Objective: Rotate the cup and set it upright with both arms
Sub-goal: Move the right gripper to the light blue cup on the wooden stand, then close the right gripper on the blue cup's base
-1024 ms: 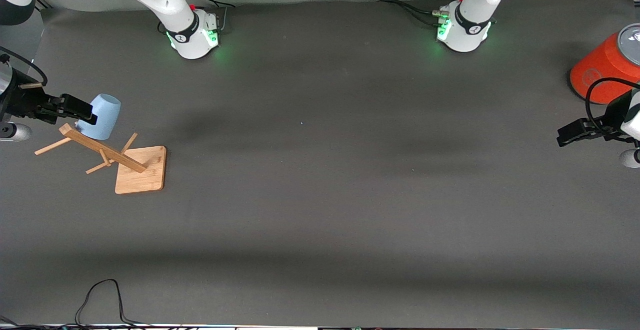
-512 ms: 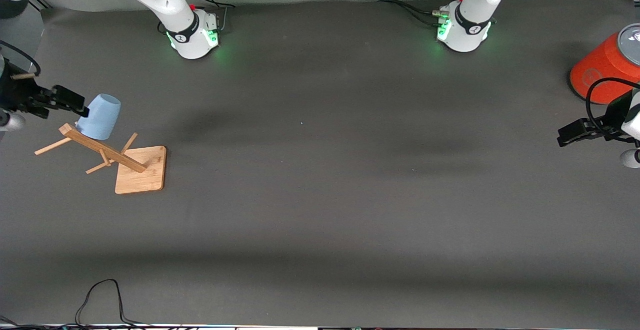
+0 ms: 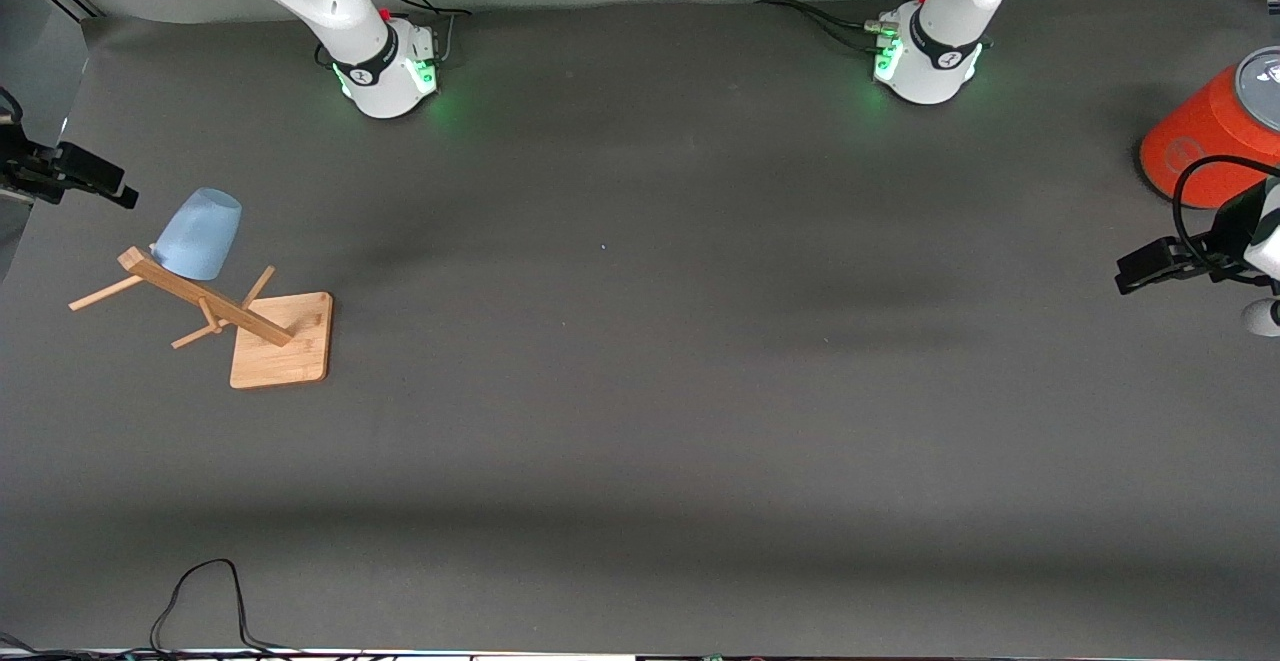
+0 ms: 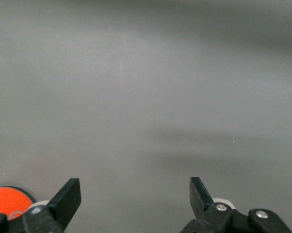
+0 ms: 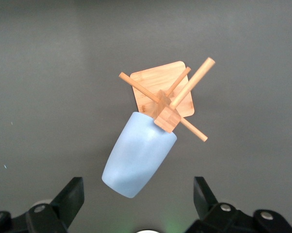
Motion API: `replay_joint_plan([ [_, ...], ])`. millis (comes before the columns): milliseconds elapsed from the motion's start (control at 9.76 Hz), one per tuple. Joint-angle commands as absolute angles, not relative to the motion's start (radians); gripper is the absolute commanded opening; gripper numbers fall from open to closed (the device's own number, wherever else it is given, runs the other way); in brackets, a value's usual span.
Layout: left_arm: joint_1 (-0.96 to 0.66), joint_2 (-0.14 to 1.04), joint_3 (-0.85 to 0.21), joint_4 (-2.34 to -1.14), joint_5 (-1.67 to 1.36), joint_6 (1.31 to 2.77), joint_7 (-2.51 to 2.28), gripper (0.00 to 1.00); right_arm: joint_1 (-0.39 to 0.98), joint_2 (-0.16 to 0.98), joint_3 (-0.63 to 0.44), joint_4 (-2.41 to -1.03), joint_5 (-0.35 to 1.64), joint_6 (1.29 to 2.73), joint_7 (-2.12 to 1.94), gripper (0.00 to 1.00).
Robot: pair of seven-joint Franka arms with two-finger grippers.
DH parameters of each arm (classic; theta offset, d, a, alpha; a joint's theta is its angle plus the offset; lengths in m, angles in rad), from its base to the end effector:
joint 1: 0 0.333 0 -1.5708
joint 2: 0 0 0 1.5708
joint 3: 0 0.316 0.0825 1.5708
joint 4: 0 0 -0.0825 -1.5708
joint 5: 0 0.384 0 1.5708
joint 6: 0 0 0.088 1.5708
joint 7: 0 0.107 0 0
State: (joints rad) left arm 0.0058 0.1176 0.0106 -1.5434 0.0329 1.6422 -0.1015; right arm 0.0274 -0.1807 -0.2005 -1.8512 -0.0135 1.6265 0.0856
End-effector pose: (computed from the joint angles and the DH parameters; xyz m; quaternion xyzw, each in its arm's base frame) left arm 0.5947 0.0127 0.5761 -0.9982 -0.0575 0.0087 0.0174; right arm 0.4898 -0.0948 0.5898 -0.9916 0.1264 0.0233 0.0122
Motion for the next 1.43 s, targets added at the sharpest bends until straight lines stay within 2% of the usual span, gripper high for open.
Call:
replay_joint_plan([
  [0, 0.005, 0.130, 0.012, -1.511, 0.032, 1.615, -0.095, 1.00, 0.037, -0.184, -0.196, -1.870, -0.006, 1.641, 0.390, 1.00],
  [307, 0.005, 0.130, 0.012, -1.509, 0.032, 1.615, -0.095, 1.00, 0.040, -0.184, -0.198, -1.920, -0.003, 1.672, 0.479, 1.00],
  [819, 0.006, 0.130, 0.012, -1.511, 0.032, 1.615, -0.095, 1.00, 0.040, -0.169, -0.199, -2.124, 0.031, 1.886, 0.479, 1.00],
  [1331, 0.006, 0.130, 0.012, -1.509, 0.032, 1.615, -0.094, 1.00, 0.038, -0.120, -0.201, -2.135, 0.034, 1.916, 0.477, 1.00],
])
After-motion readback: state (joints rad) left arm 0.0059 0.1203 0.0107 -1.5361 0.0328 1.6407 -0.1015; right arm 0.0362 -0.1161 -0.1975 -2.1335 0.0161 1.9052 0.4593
